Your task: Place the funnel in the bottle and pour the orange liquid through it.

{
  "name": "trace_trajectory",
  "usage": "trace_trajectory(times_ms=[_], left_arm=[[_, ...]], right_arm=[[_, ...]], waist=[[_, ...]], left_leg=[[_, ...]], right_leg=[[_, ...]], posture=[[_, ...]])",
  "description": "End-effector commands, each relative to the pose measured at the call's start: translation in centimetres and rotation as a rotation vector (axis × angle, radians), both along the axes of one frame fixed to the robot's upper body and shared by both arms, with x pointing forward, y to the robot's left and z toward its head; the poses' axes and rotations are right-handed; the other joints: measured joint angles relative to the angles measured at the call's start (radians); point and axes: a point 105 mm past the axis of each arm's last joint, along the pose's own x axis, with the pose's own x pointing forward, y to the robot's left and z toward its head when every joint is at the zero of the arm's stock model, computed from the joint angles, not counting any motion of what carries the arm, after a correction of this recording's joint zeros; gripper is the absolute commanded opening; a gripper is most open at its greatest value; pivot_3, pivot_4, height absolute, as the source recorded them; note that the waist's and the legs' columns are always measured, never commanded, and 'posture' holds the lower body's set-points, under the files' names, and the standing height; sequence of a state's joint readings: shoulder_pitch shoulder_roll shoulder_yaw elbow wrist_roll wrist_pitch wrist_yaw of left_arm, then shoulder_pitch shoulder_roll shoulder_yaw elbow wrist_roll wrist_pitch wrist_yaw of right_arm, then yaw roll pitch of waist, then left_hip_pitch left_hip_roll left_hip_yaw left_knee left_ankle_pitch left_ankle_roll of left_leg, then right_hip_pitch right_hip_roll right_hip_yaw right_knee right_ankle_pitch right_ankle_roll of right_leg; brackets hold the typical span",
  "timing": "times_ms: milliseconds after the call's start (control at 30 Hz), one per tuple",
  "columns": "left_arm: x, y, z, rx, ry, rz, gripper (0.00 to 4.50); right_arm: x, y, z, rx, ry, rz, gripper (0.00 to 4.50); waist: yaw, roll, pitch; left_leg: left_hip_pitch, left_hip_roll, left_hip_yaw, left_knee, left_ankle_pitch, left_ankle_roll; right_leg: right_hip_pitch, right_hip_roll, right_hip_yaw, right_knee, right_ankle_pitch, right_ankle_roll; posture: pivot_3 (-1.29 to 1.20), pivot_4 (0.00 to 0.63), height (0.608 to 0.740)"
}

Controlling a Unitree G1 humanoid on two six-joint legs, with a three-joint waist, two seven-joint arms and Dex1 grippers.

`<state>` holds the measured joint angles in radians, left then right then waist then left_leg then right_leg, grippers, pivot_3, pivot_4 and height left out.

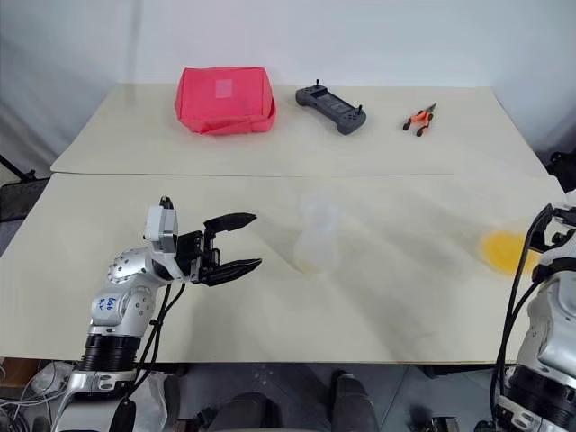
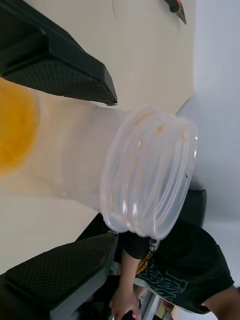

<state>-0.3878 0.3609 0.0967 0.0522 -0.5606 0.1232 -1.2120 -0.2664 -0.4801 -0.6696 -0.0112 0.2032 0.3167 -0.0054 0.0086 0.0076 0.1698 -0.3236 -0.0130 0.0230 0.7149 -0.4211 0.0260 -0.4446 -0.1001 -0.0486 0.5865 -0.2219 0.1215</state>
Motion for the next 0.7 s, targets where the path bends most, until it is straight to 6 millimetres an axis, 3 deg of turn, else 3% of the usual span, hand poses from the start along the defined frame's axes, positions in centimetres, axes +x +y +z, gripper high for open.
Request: trace_trajectory(times_ms=[33,233,333,467,700], left_arm=[[-0.4,0.0,0.9,-0.019,-0.038,-0.008,4.49],[-0.5,0.1,0.9,-0.019,-0.04,-0.002,4.49],[-0.5,0.2,0.9,-0.018,-0.04,0.004,4.5],[-0.5,0.2,0.9,-0.019,-0.042,0.006,4.5],[-0.6,0.5,0.8,-0.009,-0.047,-0.007,4.5]], right_arm=[[0.4,-0.3,1.8,-0.046,-0.053,0.01,4.21],[1.2,-0.5,2.2,-0.051,-0.068,0.022,4.21],[1.4,-0.5,2.1,-0.021,-0.072,0.028,3.64],[1.5,0.3,2.7,-0.033,-0.094,0.056,2.49],[1.0,3.0,4.7,-0.065,-0.142,0.128,2.45]], waist=[[-0.004,0.0,0.0],[-0.011,0.0,0.0],[-0.01,0.0,0.0],[-0.007,0.001,0.0],[-0.01,0.003,0.001]], left_leg=[[0.0,0.0,0.0,0.0,0.0,0.0],[0.0,0.005,0.001,0.0,0.0,0.0],[0.0,0.005,0.001,0.0,0.0,0.0],[0.0,0.005,0.001,0.0,0.0,0.0],[-0.001,0.006,0.001,0.0,0.0,0.0]], right_leg=[[0.0,0.0,0.0,0.0,0.0,0.0],[0.0,0.0,0.0,-0.001,0.0,0.0],[0.0,0.0,0.0,-0.001,0.0,0.001],[0.0,0.0,0.0,-0.001,0.0,0.001],[-0.001,0.0,-0.001,-0.001,0.0,0.001]], posture=[[0.0,0.15,0.74],[0.0,0.15,0.74],[0.0,0.15,0.74],[0.0,0.15,0.74],[0.0,0.15,0.74]])
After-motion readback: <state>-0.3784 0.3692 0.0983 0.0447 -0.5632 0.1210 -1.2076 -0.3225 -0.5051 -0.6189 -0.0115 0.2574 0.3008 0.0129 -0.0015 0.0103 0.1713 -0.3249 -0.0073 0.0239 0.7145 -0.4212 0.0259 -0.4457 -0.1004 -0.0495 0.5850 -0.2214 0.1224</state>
